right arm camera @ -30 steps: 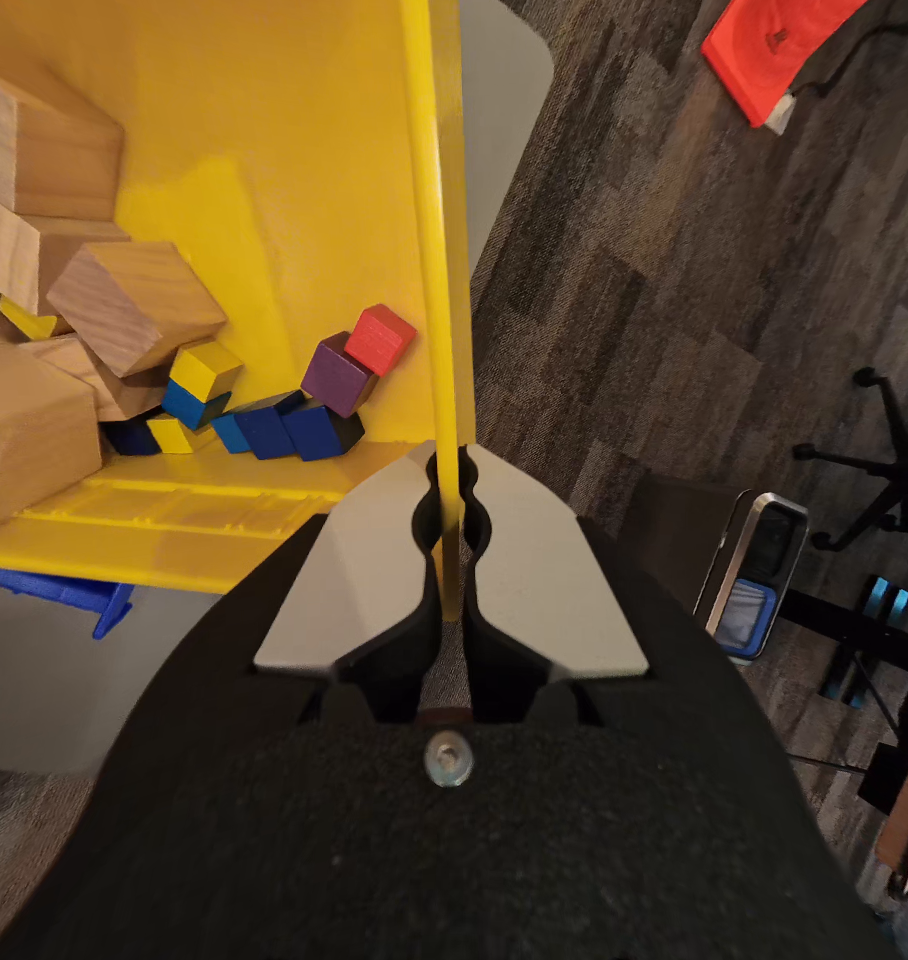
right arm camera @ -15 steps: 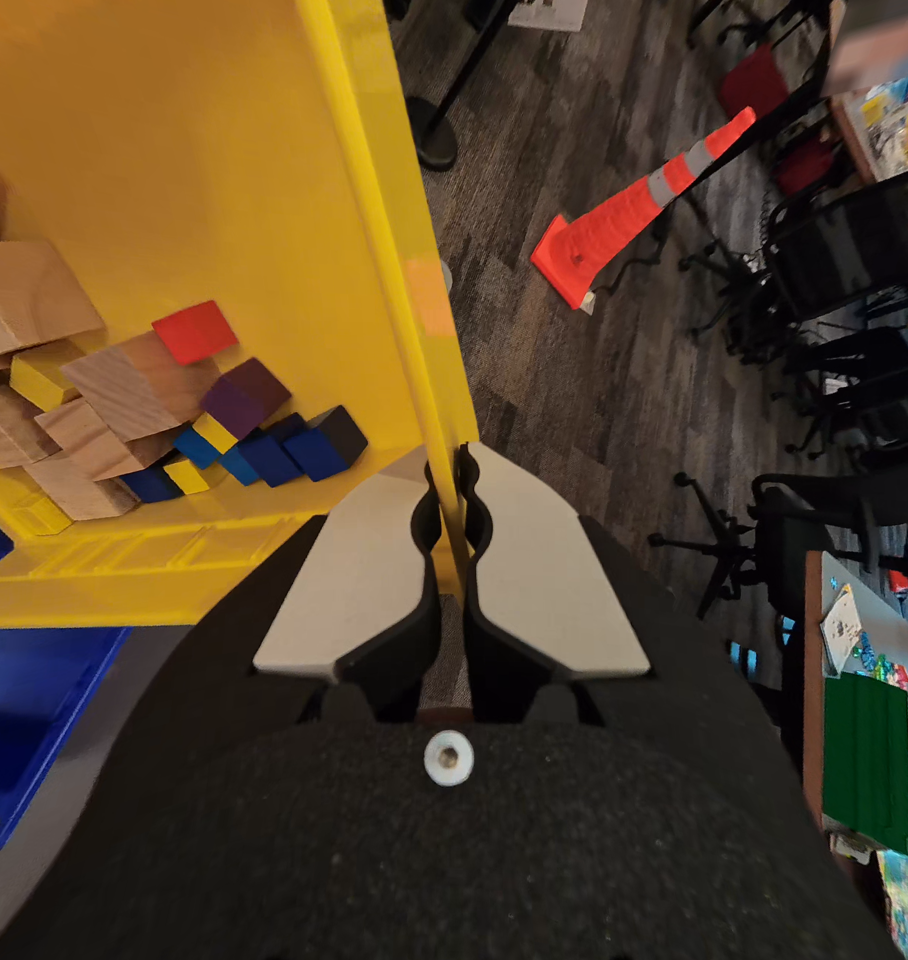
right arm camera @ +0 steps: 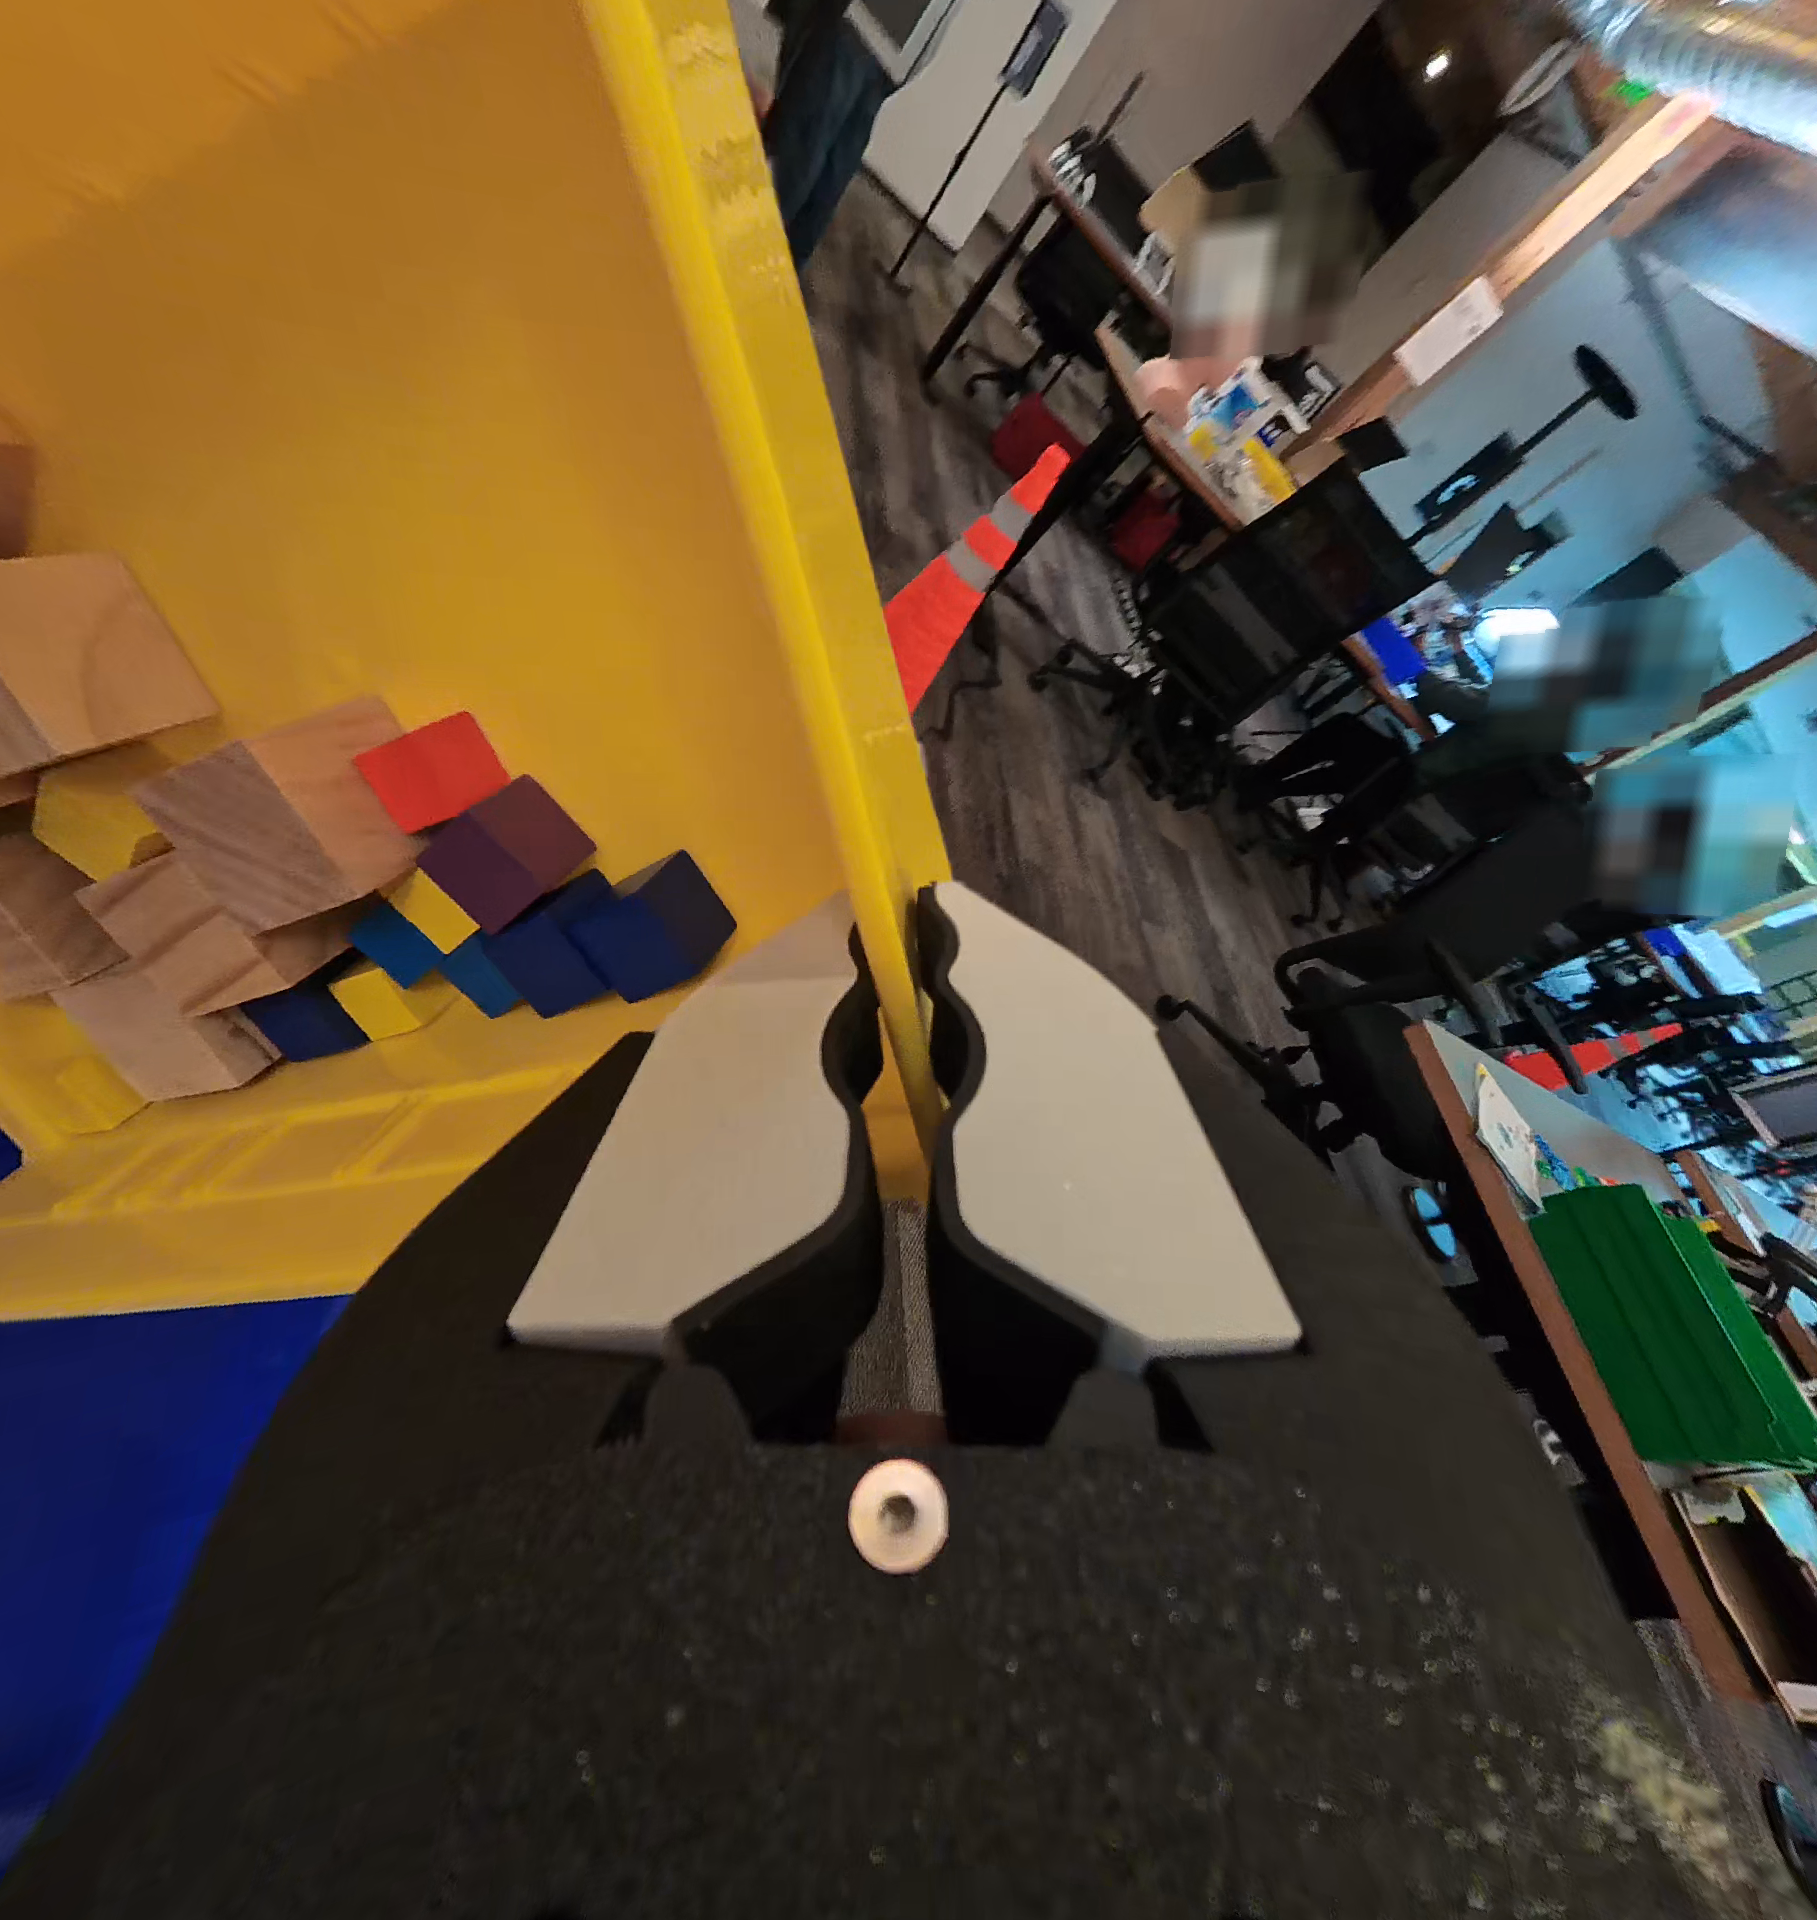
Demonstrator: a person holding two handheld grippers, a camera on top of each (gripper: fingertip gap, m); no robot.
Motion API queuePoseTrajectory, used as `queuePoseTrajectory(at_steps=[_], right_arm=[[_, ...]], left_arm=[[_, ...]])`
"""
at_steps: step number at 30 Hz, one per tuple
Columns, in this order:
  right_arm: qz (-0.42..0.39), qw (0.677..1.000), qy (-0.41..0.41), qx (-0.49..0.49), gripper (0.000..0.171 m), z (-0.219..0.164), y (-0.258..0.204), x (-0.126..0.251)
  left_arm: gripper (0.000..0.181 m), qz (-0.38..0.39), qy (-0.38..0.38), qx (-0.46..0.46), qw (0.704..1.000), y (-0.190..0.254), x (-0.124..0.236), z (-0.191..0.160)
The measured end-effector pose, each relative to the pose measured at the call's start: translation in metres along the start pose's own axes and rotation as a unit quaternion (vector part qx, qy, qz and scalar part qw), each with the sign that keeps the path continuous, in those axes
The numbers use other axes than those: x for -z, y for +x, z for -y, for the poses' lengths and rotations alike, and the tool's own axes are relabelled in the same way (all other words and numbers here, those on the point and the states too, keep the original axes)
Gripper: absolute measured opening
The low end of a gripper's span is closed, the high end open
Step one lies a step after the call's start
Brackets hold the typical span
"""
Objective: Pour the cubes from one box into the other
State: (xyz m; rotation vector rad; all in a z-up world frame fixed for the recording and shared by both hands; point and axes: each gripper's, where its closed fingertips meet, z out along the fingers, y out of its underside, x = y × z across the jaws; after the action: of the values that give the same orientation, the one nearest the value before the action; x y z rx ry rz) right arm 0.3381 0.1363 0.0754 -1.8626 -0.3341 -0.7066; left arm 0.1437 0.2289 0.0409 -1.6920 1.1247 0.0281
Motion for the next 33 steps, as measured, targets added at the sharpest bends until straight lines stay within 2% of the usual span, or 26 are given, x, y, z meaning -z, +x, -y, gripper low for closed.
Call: queuePoseTrajectory(at_steps=[7,14,21,33], right_arm=[[-0.073,0.995,0.064,-0.01,0.004,-0.009,-0.007,0.028],[-0.1,0.992,0.074,-0.018,0.004,-0.017,-0.008,0.046],[-0.151,0.982,0.104,-0.042,0.004,-0.03,-0.018,0.075],[-0.203,0.968,0.143,-0.041,0.004,-0.039,-0.023,0.092]], left_arm=[[0.004,0.041,0.056,-0.016,0.997,0.009,0.012,-0.004],[0.004,0.049,0.076,-0.032,0.995,0.017,0.021,-0.001],[0.004,0.072,0.127,-0.046,0.988,0.028,0.034,-0.001],[0.004,0.114,0.165,-0.051,0.978,0.036,0.048,-0.002]])
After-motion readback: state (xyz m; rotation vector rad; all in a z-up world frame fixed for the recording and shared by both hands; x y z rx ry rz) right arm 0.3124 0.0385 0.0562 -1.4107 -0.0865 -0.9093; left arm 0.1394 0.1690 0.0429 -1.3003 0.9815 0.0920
